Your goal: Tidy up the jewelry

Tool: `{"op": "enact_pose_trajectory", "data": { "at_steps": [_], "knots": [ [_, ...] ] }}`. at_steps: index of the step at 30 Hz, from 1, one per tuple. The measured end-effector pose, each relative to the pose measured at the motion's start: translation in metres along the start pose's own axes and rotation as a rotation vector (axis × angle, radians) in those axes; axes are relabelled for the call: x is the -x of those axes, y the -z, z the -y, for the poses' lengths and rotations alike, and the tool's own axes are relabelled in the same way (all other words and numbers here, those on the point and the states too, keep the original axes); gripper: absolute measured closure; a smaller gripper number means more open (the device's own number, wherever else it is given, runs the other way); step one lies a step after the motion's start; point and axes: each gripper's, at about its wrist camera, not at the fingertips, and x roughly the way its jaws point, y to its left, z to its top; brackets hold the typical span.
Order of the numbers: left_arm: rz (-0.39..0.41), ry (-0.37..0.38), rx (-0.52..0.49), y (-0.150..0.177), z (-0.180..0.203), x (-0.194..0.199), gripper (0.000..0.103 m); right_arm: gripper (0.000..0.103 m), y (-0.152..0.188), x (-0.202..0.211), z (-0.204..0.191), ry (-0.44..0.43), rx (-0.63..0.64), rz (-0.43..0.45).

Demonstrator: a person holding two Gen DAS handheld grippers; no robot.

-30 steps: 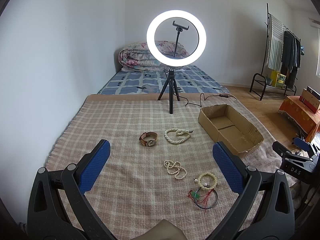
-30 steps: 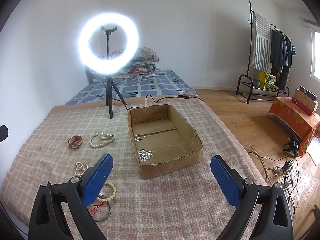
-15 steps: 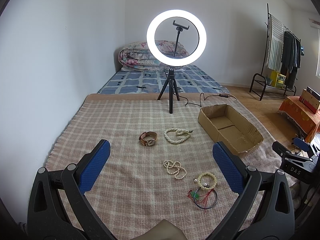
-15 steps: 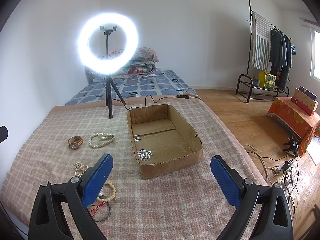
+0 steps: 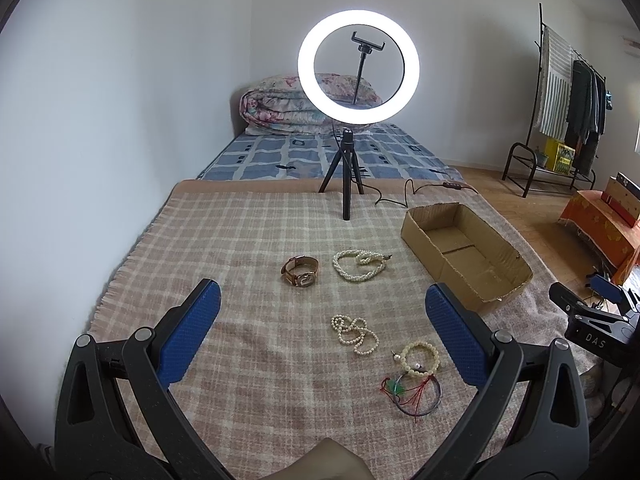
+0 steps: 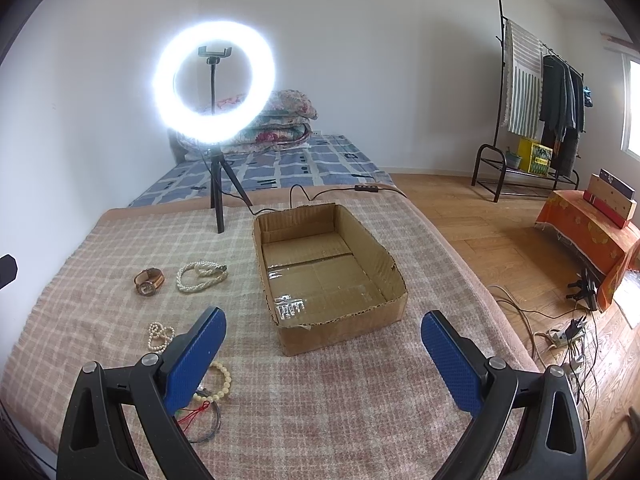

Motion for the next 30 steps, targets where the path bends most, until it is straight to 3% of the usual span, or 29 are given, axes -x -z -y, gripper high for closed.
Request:
{"op": "enact_pose_trajectory", "data": {
  "at_steps": [9,24,30],
  "knots": [
    [-0.034,-0.025,0.005,0.001,-0.014,-0.015,0.0,0.002,0.003,-0.008,-0.003,0.021,0.028,-0.032],
    [-0.041,-0.039,-0.043,-0.025,-0.037,-0.044,0.0,0.004,0.012,-0.019,-0.014,0.008,0.113,-0.04],
    [-0.083,-0.012,-0.025,-0.02,-0.05,-0.061,0.0,0.006,0.021,-0.039,-0.02,-0.018,0.196,-0.154]
  ]
}}
